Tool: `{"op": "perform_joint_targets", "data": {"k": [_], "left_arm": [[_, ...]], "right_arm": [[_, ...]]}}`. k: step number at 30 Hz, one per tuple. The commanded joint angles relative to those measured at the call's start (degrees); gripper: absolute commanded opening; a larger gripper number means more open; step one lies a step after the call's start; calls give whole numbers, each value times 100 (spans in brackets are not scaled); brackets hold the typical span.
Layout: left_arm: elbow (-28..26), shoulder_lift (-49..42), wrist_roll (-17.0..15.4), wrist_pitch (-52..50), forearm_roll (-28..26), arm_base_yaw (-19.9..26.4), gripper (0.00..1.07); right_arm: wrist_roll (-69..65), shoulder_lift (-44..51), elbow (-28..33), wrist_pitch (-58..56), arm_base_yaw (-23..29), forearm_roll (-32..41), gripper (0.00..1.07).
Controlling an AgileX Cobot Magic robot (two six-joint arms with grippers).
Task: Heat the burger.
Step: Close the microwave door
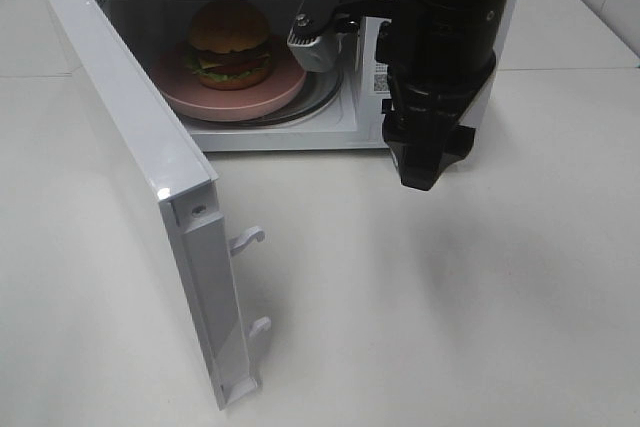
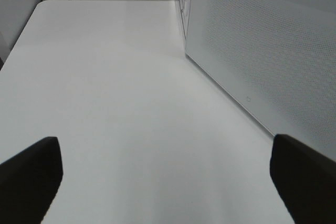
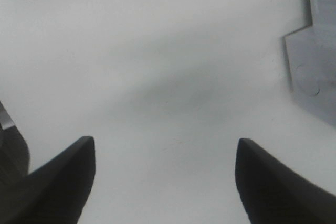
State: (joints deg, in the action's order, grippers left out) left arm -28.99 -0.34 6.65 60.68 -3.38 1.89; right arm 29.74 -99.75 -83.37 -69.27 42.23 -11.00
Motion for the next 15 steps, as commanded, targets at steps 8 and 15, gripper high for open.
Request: {"op": "perform_joint_targets", "data": {"k": [8,15], "left_arm": [[6,-109,-29,-74,-6,11,101],[6,-109,-29,-74,-6,11,101]], "right_arm": [[-1186,1215,1243,-189,-52,23,71],[-1409,1564,1639,-166,-315,-40,71]]}}
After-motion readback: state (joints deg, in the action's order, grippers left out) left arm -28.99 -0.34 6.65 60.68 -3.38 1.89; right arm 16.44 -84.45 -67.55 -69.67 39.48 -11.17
